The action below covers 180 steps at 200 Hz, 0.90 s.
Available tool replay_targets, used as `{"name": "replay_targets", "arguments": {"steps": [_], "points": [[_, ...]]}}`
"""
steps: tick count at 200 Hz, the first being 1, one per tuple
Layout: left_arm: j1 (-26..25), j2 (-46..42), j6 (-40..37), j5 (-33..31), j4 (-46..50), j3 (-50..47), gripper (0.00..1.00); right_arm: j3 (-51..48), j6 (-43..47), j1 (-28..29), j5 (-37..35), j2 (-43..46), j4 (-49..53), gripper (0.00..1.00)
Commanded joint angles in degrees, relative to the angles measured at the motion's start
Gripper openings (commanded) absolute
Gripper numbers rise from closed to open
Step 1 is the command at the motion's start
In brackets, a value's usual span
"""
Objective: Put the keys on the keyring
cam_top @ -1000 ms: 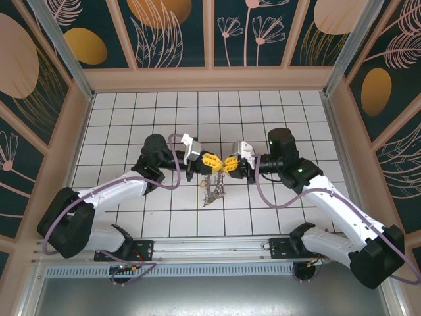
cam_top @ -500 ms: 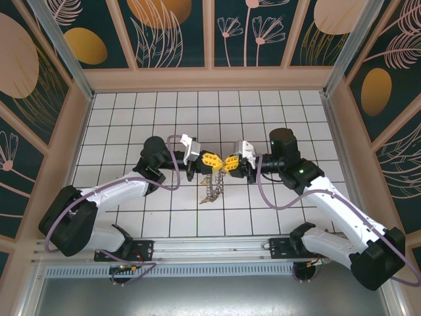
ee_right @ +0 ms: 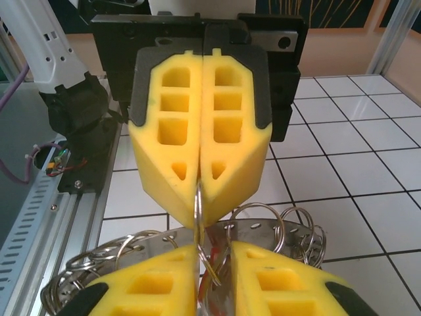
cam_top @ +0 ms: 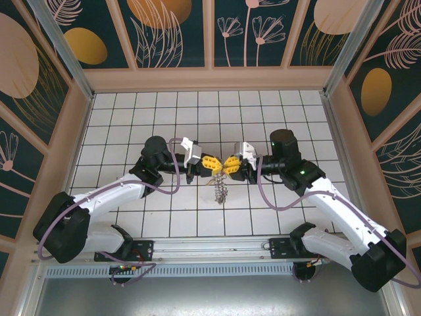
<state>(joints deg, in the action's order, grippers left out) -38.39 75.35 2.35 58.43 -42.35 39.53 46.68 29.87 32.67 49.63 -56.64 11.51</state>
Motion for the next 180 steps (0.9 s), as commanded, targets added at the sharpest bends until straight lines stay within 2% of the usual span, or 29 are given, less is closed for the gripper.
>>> {"name": "replay_targets", "arguments": {"steps": [1,60,68,77,84,123,156,180], "points": [[-0.5,-0.23,0.91,-0.15,-0.06,-0.54,0.0,-0.14,0.44,0.22,2.82,1.87,-3.94,0.21],[-0.5,0.23,3.11,0.07,-3.59,-0.32,0.0,-0.14,0.56,0.49,3.17,1.13,-3.49,0.21],[-0.46,0.32,3.42,0.2,-4.0,-0.24,0.0,-0.38,0.7,0.6,2.82,1.01,-3.48,0.25],[-0.5,0.19,3.89,0.32,-4.73,-0.24,0.0,-0.73,0.67,0.63,2.44,1.02,-3.46,0.4],[-0.52,0.1,4.42,0.39,-5.62,-0.4,0.0,-0.89,0.61,0.63,2.0,0.98,-3.44,0.41],[-0.5,-1.01,5.54,1.93,-8.25,-0.73,0.0,-0.53,1.36,0.49,2.56,0.2,-1.31,0.15],[-0.48,-1.08,5.91,2.06,-9.13,-0.77,0.0,-0.54,0.84,0.54,2.88,0.22,-2.49,0.13],[-0.46,-0.78,5.54,1.32,-8.01,-0.68,0.0,-0.43,0.86,0.56,3.85,0.13,-3.18,0.0]]}}
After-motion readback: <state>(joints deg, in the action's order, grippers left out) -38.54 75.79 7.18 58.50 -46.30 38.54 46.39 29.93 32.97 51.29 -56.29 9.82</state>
